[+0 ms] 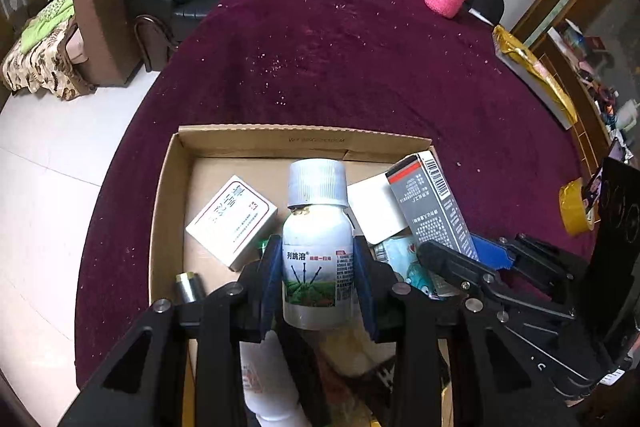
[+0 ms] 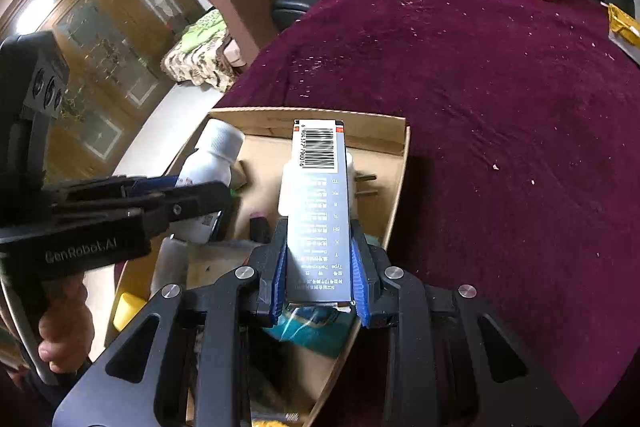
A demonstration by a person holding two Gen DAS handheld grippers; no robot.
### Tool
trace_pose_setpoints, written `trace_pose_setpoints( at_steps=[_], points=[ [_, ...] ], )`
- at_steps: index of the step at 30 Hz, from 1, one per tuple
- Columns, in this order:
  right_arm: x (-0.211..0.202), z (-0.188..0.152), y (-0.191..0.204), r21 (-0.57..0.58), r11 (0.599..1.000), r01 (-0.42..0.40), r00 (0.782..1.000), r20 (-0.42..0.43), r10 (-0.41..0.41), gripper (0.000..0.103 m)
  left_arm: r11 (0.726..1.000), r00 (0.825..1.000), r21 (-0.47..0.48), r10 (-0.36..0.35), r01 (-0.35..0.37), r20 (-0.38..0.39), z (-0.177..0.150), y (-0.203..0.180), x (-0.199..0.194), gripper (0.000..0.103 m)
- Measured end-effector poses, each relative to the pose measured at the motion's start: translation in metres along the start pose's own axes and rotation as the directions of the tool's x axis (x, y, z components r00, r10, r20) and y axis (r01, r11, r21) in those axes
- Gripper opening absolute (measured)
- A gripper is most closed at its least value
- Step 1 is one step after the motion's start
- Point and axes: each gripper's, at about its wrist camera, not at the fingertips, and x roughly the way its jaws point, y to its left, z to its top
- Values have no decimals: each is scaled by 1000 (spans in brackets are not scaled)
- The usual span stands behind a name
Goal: Organize objects
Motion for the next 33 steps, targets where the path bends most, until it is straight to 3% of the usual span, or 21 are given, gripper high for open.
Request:
trace_pose_setpoints(
  at_steps=[13, 21, 24, 27, 29, 33],
  points=[
    [15, 11, -7, 18, 1000, 15, 1000, 0, -16, 28, 1000, 999, -4, 19, -19, -48, 5, 8, 23, 34],
    [23, 16, -6, 43, 999, 8, 1000, -24, -7, 28, 998, 998, 35, 60, -60, 20, -5, -1, 6, 35],
    [18, 15, -3, 42, 999, -20, 1000, -8, 21, 29, 991, 990, 68, 111, -117, 81, -19, -7, -11, 55],
    [-2, 7, 2, 34, 998, -47, 998, 31, 46, 41, 987, 984, 71, 133, -142, 119, -37, -14, -27, 56],
    [-21, -5, 6, 28, 999, -21, 997, 75, 19, 56, 989, 985, 69, 122, -131, 123, -53, -19, -38, 56],
    [-51, -42, 8, 74, 991, -114, 990, 96, 106, 56, 986, 978, 46, 150, -158, 144, -81, -27, -55, 66]
  ],
)
